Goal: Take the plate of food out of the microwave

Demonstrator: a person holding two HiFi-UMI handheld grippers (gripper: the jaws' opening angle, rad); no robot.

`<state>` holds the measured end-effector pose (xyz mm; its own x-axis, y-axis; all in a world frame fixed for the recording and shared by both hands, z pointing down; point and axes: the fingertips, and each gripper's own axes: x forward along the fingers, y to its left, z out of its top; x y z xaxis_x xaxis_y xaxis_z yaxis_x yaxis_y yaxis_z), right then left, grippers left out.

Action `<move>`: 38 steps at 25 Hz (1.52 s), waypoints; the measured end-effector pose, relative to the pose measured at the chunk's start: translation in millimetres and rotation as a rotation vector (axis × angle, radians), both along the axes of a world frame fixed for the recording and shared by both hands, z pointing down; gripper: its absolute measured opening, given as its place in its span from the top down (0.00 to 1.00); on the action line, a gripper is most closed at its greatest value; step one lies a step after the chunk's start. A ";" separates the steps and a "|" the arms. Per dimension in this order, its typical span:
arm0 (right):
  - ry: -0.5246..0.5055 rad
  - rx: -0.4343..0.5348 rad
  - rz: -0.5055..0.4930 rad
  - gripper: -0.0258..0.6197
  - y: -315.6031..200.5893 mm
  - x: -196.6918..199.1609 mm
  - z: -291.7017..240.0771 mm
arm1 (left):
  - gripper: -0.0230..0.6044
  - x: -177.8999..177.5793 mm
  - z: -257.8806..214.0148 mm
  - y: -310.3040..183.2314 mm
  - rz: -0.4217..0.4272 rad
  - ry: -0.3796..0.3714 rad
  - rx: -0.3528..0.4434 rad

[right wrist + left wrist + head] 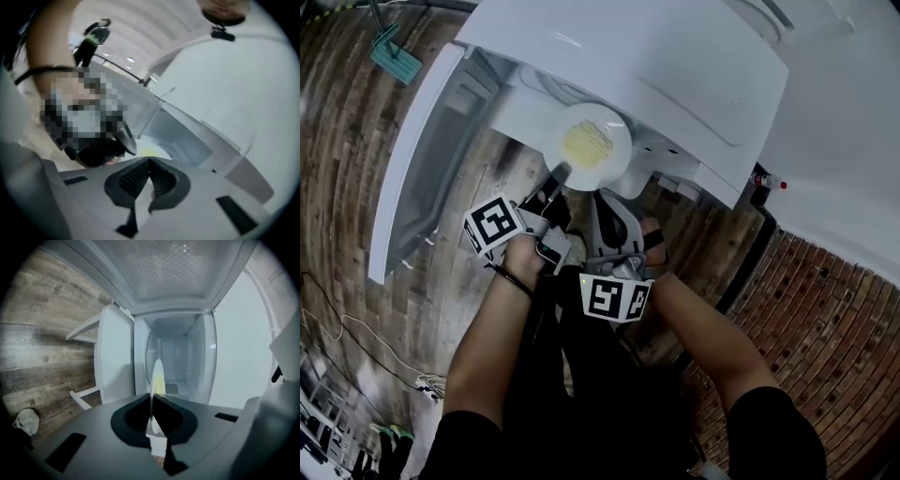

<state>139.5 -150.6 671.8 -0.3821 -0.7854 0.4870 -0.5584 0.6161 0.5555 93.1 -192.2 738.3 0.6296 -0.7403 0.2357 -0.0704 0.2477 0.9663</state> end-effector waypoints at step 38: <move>-0.769 -0.034 0.650 0.94 14.8 53.3 -413.6 | 0.95 -41.8 -453.9 33.1 0.012 -0.073 0.102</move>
<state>192.8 -135.8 258.2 -0.1043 -0.9434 0.3148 -0.9913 0.0730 -0.1097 51.3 -159.1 284.4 0.6226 -0.7551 0.2051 -0.1439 0.1471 0.9786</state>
